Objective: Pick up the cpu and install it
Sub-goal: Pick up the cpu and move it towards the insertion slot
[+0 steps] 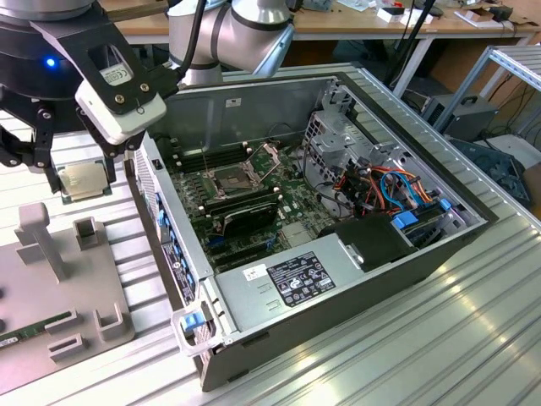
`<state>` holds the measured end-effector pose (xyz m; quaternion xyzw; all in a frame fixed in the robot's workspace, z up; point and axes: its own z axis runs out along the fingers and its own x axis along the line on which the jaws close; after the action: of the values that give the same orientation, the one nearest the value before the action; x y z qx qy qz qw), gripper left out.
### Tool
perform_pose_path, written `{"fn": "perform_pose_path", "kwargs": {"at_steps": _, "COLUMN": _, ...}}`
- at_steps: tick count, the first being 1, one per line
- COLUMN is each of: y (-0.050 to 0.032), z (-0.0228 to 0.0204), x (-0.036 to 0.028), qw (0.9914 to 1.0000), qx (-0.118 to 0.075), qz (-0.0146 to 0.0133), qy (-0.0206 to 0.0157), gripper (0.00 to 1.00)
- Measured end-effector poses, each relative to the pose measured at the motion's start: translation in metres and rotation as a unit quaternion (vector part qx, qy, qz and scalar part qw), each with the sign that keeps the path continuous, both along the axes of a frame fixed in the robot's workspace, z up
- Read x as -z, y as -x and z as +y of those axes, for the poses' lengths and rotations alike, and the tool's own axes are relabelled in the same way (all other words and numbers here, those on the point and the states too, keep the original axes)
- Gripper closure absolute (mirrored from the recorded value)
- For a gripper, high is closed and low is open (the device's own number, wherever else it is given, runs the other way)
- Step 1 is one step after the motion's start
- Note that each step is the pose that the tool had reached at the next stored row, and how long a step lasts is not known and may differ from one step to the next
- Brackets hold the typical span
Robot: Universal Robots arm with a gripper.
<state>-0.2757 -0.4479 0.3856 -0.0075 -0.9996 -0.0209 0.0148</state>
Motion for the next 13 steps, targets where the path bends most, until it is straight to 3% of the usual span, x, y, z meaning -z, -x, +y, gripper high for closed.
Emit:
{"fn": "perform_pose_path", "kwargs": {"at_steps": 6, "y": -0.0064, "z": 0.0, "x": 0.0, "qw": 1.0, "qx": 0.0, "qz": 0.0, "qy": 0.0, "gripper": 0.46}}
{"fn": "perform_pose_path", "kwargs": {"at_steps": 13, "y": -0.0202, "z": 0.0, "x": 0.0, "qw": 1.0, "qx": 0.0, "qz": 0.0, "qy": 0.0, "gripper": 0.46}}
